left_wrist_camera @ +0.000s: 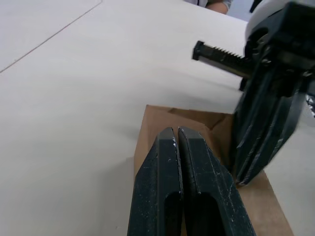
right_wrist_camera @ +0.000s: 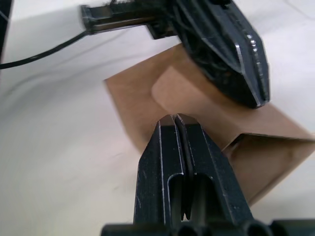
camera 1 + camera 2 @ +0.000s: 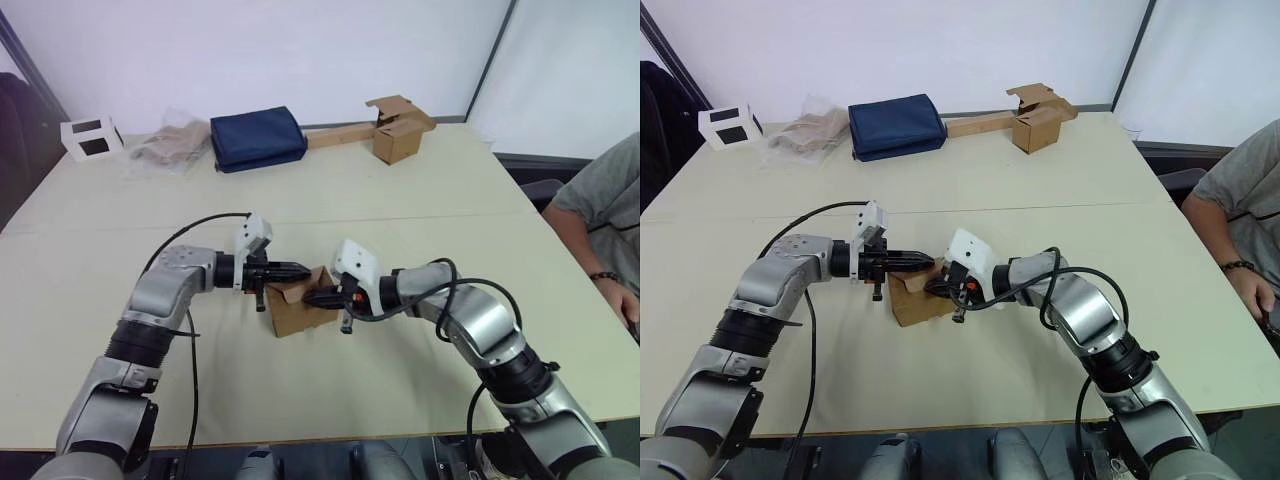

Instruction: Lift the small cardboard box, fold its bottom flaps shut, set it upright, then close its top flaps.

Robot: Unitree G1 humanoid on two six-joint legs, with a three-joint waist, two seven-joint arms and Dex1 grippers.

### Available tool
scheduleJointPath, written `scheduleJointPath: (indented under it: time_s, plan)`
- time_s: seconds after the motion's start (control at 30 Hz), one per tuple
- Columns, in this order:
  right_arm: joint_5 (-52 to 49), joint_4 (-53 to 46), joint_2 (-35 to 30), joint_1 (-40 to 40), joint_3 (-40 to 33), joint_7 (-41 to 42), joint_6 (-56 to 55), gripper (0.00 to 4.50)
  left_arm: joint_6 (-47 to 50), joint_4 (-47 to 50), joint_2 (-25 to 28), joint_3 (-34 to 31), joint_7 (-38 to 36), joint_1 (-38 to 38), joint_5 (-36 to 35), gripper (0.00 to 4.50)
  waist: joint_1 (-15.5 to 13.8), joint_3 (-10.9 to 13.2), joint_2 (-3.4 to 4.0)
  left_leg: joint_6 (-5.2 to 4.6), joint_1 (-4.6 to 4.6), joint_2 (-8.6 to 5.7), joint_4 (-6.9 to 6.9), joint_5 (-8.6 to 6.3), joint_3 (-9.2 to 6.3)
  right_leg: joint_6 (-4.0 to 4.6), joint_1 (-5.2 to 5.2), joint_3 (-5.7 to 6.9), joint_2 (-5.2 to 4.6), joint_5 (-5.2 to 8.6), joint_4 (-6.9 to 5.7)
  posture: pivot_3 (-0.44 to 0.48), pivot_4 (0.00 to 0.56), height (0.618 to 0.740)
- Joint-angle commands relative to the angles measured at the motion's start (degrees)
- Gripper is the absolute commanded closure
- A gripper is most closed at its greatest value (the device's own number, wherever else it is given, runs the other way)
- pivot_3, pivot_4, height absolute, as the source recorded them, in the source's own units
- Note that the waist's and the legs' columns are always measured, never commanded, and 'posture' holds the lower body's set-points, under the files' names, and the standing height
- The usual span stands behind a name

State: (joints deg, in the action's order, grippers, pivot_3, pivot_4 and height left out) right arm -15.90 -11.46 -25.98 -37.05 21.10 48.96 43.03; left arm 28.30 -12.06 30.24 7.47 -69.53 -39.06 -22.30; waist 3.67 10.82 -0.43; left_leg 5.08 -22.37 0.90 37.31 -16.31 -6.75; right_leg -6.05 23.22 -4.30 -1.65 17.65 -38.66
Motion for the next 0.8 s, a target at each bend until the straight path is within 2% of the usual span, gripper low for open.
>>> scheduleJointPath:
  time_s: [0.03,0.2,0.43,0.6,0.7,0.8]
  plan:
    - [2.06,2.6,0.48,-1.12,1.05,-0.09,-2.26,4.5,0.6,2.01,0.44,-1.64,0.22,-0.79,-1.16,4.41,0.0,0.0,0.0,0.0,0.0,0.0,0.0,0.0,0.0,0.0,0.0,0.0,0.0,0.0,0.0,0.0,0.15,0.74]
    - [2.22,4.05,0.62,-1.97,1.39,1.26,-3.17,4.5,0.32,2.67,1.62,-0.99,-0.36,-0.43,-0.41,4.41,0.13,0.0,0.0,0.0,0.0,0.0,0.0,0.0,0.0,0.0,0.0,0.0,0.0,0.0,0.0,0.0,0.15,0.74]
    - [-0.84,-0.74,-0.46,-1.12,-0.98,3.38,-0.82,4.5,-2.49,3.62,3.29,1.31,-1.39,2.29,2.38,4.41,0.14,0.0,0.0,0.0,0.0,0.0,-0.01,0.0,0.0,0.0,0.0,0.0,-0.01,0.0,0.01,0.0,0.15,0.74]
    - [-9.59,-7.4,0.8,-3.5,-10.71,1.54,5.82,4.5,-4.72,4.56,5.06,3.0,-2.29,5.37,4.92,4.41,0.19,0.0,0.0,0.0,0.0,0.0,-0.03,0.0,-0.01,0.0,0.0,-0.01,0.0,0.0,0.01,0.0,0.15,0.74]
    - [-10.82,-8.69,0.44,-3.95,-12.36,0.24,7.28,4.5,-3.56,5.41,5.55,1.57,-2.26,4.52,3.59,4.41,0.18,-0.01,0.01,0.0,0.04,0.0,-0.03,0.0,-0.01,0.0,-0.04,0.0,0.0,0.0,0.01,0.0,0.15,0.74]
    - [-9.95,-9.16,-0.38,-4.01,-11.4,-0.48,6.78,4.5,1.99,8.54,6.62,-1.89,-2.24,2.06,-0.91,4.41,0.19,-0.01,0.01,0.0,0.02,0.0,-0.02,0.0,-0.01,0.0,-0.03,0.0,0.0,0.0,0.01,0.0,0.15,0.74]
